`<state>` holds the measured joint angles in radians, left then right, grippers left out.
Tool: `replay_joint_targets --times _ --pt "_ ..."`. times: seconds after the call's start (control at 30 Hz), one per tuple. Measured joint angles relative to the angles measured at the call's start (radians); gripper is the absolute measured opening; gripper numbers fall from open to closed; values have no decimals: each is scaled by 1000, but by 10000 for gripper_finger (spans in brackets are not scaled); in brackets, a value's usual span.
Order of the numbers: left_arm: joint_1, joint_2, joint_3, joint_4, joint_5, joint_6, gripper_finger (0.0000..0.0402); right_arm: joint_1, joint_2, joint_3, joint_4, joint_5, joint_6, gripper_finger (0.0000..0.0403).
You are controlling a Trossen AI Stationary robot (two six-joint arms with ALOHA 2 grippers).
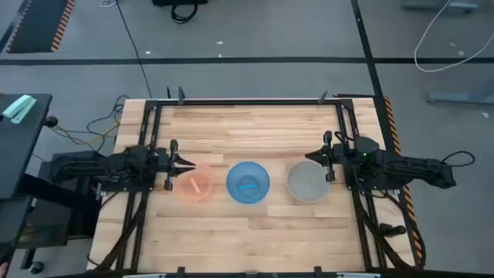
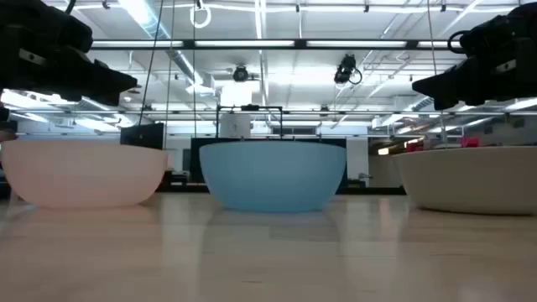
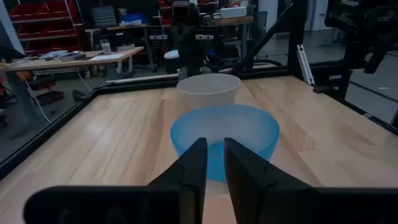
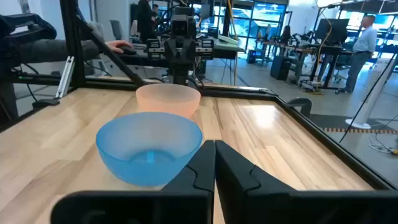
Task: Nest bowls inside each other
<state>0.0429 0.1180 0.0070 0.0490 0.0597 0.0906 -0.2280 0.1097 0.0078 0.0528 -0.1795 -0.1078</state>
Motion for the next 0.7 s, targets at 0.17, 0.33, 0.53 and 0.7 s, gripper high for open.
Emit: replay_joint_targets --times 0.17,0.33,0.53,0.7 --pt "0 0 0 0 0 0 55 0 0 0 0 0 0 18" --pt "0 0 0 0 0 0 60 0 0 0 0 0 0 18" --pt "0 0 0 0 0 0 62 0 0 0 0 0 0 18" --pt "0 0 0 0 0 0 55 0 0 0 0 0 0 18"
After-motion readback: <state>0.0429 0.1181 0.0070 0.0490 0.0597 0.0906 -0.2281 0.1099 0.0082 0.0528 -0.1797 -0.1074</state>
